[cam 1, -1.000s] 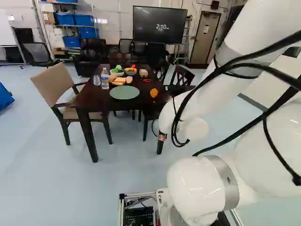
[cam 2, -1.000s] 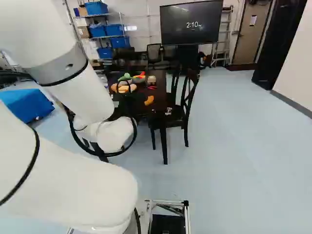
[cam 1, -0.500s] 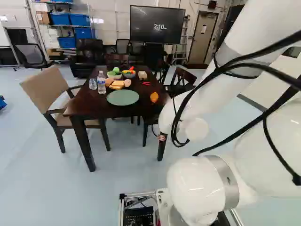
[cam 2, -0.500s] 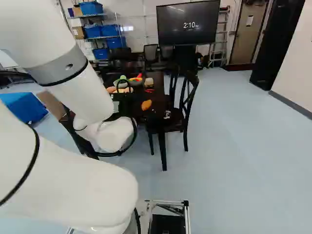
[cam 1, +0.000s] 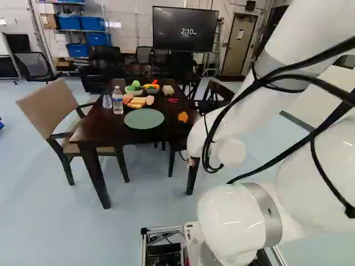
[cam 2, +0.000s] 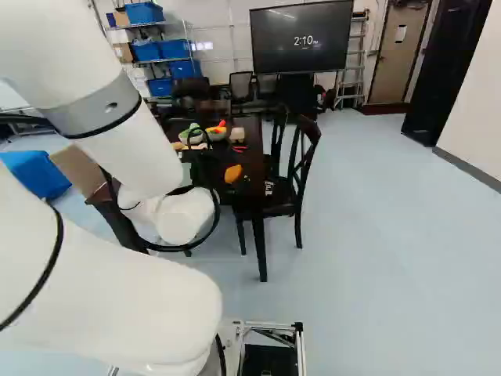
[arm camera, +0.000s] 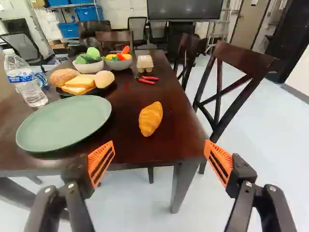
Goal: Move the croissant to the empty plate
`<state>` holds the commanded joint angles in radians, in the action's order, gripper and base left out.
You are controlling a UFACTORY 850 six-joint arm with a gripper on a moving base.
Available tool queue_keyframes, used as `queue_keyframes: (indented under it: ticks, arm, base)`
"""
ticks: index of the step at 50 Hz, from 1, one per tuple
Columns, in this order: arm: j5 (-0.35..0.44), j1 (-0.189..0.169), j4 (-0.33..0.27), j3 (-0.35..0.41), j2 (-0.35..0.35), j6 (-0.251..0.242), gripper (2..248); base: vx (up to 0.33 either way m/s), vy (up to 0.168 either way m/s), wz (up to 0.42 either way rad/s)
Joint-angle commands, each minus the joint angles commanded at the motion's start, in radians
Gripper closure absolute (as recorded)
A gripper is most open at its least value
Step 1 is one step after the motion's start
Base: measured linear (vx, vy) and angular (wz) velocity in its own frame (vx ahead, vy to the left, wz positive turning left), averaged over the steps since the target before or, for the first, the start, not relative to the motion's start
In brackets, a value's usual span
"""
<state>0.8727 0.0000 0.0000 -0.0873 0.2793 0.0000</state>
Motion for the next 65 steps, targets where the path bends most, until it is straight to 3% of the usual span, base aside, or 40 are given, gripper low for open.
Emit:
queue_keyframes:
  ticks: [29, 52, 65]
  arm:
    - [0.0, 0.0, 0.0, 0.0, 0.0, 0.0, 3]
    - [-0.004, 0.0, 0.0, -0.108, -0.045, 0.0, 3]
    - [-0.076, 0.0, 0.0, -0.178, -0.086, 0.0, 3]
  base:
    - [0.043, 0.001, -0.004]
    - [0.0, 0.0, 0.0]
    - [0.0, 0.0, 0.0]
